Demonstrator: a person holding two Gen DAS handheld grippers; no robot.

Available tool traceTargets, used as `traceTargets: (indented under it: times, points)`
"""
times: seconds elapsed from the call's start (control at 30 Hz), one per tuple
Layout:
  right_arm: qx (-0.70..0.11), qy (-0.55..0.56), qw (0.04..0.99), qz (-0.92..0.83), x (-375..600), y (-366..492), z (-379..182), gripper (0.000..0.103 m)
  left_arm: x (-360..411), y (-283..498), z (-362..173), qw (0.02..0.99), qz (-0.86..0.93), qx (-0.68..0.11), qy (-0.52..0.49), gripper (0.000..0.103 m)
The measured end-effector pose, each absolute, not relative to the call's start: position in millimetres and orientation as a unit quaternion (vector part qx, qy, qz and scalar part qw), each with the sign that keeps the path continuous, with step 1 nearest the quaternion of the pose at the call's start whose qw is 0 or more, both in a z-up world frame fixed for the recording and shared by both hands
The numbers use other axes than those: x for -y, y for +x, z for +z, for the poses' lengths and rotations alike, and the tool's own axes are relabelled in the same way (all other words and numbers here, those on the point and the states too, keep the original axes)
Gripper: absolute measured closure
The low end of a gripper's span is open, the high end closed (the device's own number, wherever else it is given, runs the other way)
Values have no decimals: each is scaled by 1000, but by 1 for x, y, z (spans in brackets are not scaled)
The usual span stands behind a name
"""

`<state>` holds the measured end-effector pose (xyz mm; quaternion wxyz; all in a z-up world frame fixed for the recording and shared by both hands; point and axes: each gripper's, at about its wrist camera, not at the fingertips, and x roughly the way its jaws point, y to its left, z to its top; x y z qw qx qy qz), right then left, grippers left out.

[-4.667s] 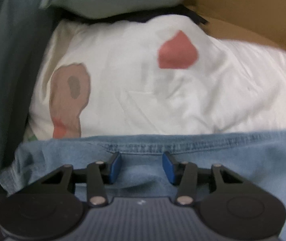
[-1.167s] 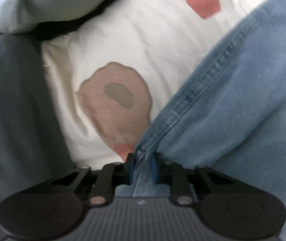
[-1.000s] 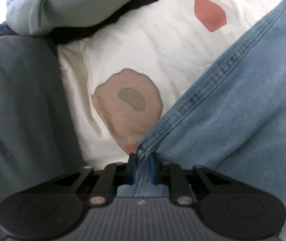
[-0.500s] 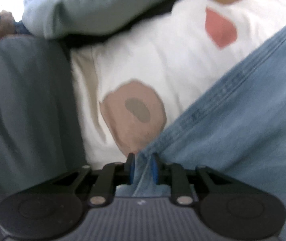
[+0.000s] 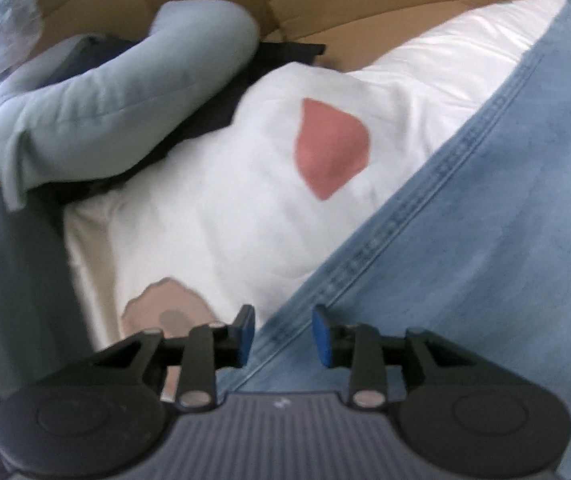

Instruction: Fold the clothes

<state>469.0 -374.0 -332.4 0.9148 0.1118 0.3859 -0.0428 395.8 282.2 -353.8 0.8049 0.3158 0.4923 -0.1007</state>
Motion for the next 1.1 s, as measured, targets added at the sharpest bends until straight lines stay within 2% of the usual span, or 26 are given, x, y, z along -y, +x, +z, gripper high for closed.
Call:
traceTargets:
  times: [0.07,0.13,0.3,0.33,0.37,0.4,0.43,0.47,0.53,0.63,0.8,1.1]
  points:
    - [-397,111,910,-35,372,474,-337,58,-275,395,-355,801,-111,-491,325,61]
    - [-408,110,906,-27,370,478,-342,56,-268,391,-355,795,-115,-489,341,41]
    - [-452,82,888,-10,362,489,-354,49,-255,394,-363,785,-127,-490,357,41]
    - [-456,68,887,-6,359,490,-353,51,-255,398,-366,783,-129,-491,359,43]
    - [-454,56,889,-4,357,490,-350,60,-253,400,-369,781,-132,-491,362,45]
    - [-452,44,891,-1,355,489,-348,66,-252,400,-371,778,-137,-491,367,54]
    - [-450,31,893,1,354,488,-346,78,-250,398,-371,775,-143,-491,372,64]
    - [-447,19,894,4,352,488,-343,85,-249,395,-371,772,-149,-490,377,68]
    - [-431,-1,903,8,347,480,-336,90,-246,389,-373,767,-149,-481,399,84]
    - [-396,-33,918,3,340,462,-324,95,-249,382,-370,773,-140,-467,406,93]
    - [-354,-72,932,-8,327,440,-302,97,-251,373,-361,792,-124,-433,412,97]
    - [-312,-89,945,-33,317,427,-281,97,-252,381,-353,812,-91,-412,403,98]
